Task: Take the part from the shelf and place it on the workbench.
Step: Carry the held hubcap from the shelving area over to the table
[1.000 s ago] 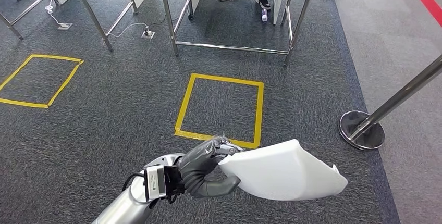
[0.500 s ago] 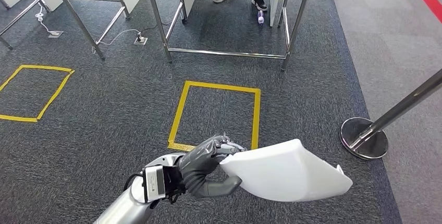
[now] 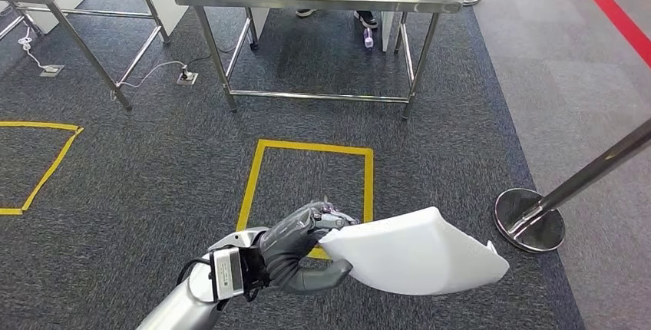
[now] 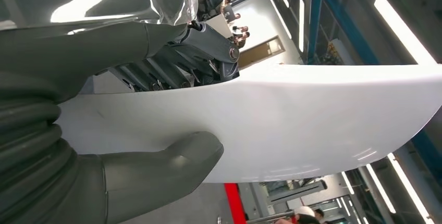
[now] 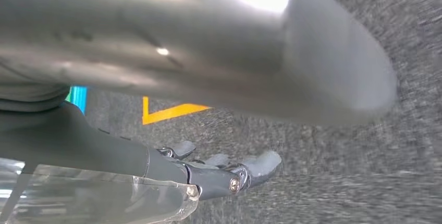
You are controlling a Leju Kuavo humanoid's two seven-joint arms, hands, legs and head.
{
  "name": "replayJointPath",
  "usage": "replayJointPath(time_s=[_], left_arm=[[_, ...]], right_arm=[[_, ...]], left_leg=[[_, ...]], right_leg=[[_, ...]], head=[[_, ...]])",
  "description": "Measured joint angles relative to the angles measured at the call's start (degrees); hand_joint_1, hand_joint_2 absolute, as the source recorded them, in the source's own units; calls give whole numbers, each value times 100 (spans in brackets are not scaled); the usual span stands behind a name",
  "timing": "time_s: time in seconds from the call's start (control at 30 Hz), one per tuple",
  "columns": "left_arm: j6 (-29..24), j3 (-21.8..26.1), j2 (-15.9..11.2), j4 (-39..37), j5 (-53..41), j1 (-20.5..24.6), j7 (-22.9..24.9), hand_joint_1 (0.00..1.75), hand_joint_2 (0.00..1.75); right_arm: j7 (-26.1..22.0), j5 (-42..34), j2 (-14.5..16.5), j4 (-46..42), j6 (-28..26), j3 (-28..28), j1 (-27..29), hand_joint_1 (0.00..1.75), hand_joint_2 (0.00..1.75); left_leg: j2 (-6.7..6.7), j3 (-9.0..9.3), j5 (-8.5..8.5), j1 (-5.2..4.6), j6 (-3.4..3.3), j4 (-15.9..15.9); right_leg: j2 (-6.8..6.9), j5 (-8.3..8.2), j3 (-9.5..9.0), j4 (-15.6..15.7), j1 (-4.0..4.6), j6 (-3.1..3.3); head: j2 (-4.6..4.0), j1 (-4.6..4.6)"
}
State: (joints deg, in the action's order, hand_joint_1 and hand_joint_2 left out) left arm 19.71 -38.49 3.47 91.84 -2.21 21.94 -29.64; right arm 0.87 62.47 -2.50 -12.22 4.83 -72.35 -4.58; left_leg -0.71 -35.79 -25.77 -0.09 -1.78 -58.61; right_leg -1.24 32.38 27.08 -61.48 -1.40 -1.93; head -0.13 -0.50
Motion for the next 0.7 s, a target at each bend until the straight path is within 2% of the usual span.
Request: replayJointPath(time_s=[0.07,0.13,0.17,0.2,0.23,0.3,0.37,0.47,0.53,0.57,0.63,0.67,0.7], left_arm=[[0,-1,21,2,-1,2,0,175,175],[0,-6,27,1,-2,-8,1,175,175],[0,-11,26,-1,-2,-13,2,175,175],[0,-19,26,-1,-2,-18,2,175,175],[0,-25,27,-2,-2,-19,4,175,175],[0,-42,30,-3,-3,-20,19,175,175],[-1,-60,36,-5,-7,-19,39,175,175],[-2,-78,45,0,-14,-19,64,175,175],[-2,-81,47,19,-16,-9,83,175,175],[-2,-80,47,27,-18,-4,91,175,175],[-2,-81,46,36,-20,-8,98,175,175],[-2,-82,45,36,-22,-18,101,175,175],[-2,-83,44,36,-27,-26,105,175,175]], right_arm=[[-7,-8,-3,0,0,0,-17,0,0],[-11,-12,-12,0,0,0,-4,0,0],[-11,-14,-13,0,0,0,8,0,0],[-11,-16,-12,0,0,0,17,0,0],[-11,-18,-12,0,0,0,23,0,0],[-11,-24,-19,0,0,0,27,0,0],[-11,-26,-18,-1,0,1,25,0,0],[-11,-25,-15,-4,-2,1,44,0,0],[-11,-24,-13,-4,-4,0,44,0,0],[-11,-24,-11,-4,-4,1,37,0,0],[-13,-24,-4,-4,-3,1,32,0,0],[-16,-24,2,-4,-3,2,37,0,0],[-21,-24,9,-4,-1,1,43,0,0]], left_leg=[[7,128,-69,18,-48,40],[1,222,-167,19,-77,45],[-8,274,-218,19,-81,45],[-15,335,-269,19,-79,45],[-21,404,-322,19,-71,45],[-19,542,-431,18,-38,47],[-20,633,-527,12,26,55],[-13,695,-545,12,135,-49],[4,597,-633,15,186,-320],[11,440,-752,21,208,-580],[14,-15,-1024,32,248,-1221],[14,-219,-1082,36,262,-1438],[15,-340,-1031,38,266,-1482]], right_leg=[[46,59,362,-577,-2,-29],[58,346,839,-1149,-3,-69],[59,473,1016,-1266,-4,-86],[59,494,1111,-1214,-4,-93],[61,369,1116,-994,-4,-92],[73,-213,965,-292,-2,-61],[102,-521,840,121,22,-3],[106,-564,744,200,43,131],[102,-562,636,232,20,204],[103,-543,594,242,10,229],[105,-489,568,241,8,253],[105,-457,553,241,6,250],[105,-421,524,241,2,240]], head=[[0,14],[0,15],[0,15],[0,14],[0,15],[0,15],[0,12],[0,3],[0,-14],[0,-25],[0,-40],[0,-39],[0,-40]])
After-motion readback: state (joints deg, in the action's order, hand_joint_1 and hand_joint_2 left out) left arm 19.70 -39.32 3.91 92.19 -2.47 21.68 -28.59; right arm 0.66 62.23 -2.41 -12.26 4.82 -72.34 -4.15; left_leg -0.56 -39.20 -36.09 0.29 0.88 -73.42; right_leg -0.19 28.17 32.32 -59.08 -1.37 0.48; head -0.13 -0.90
